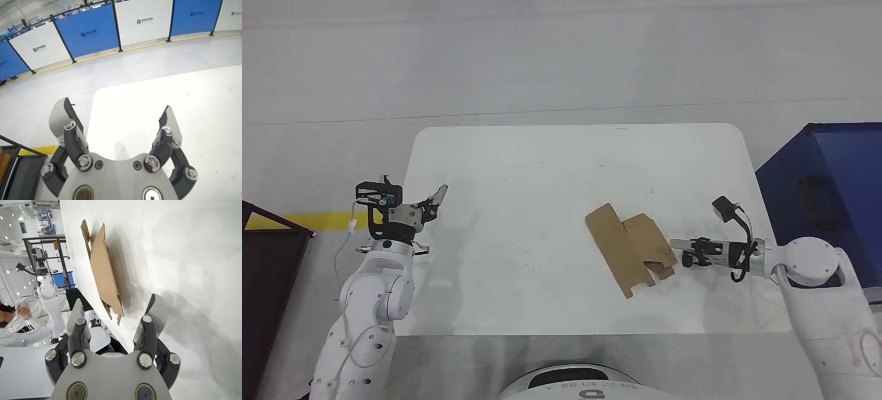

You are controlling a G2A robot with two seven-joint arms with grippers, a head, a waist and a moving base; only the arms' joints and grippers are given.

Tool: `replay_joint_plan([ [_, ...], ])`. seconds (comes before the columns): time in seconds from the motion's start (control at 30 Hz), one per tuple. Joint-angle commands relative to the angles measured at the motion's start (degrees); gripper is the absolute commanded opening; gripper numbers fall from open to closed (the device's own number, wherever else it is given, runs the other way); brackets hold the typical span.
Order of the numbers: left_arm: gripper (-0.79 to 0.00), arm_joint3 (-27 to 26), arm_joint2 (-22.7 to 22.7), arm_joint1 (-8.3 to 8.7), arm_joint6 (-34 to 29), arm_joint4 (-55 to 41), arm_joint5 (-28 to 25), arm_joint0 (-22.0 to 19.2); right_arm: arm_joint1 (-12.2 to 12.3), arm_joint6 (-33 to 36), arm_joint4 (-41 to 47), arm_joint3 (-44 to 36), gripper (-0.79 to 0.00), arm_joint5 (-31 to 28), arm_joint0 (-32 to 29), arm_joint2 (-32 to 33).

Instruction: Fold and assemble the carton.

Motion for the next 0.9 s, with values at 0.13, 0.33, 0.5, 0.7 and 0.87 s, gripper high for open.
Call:
replay_joint_plan([
  [0.13,0.0,0.0,0.0,0.0,0.0,0.0,0.0,0.0,0.18,0.36,-0.99,-0.09,-0.086,-0.55,1.84,-2.54],
  [0.33,0.0,0.0,0.0,0.0,0.0,0.0,0.0,0.0,-0.11,0.02,-2.08,0.35,-0.271,-0.92,3.78,-7.66],
  [0.5,0.0,0.0,0.0,0.0,0.0,0.0,0.0,0.0,-0.09,-0.44,-2.3,-0.01,-0.785,-0.86,4.5,-9.55],
  [0.7,0.0,0.0,0.0,0.0,0.0,0.0,0.0,0.0,0.54,0.79,2.93,-2.82,-0.785,-1.51,3.05,-6.59],
  [0.87,0.0,0.0,0.0,0.0,0.0,0.0,0.0,0.0,1.51,0.12,9.77,-12.84,-0.785,-4.2,-1.68,2.06],
])
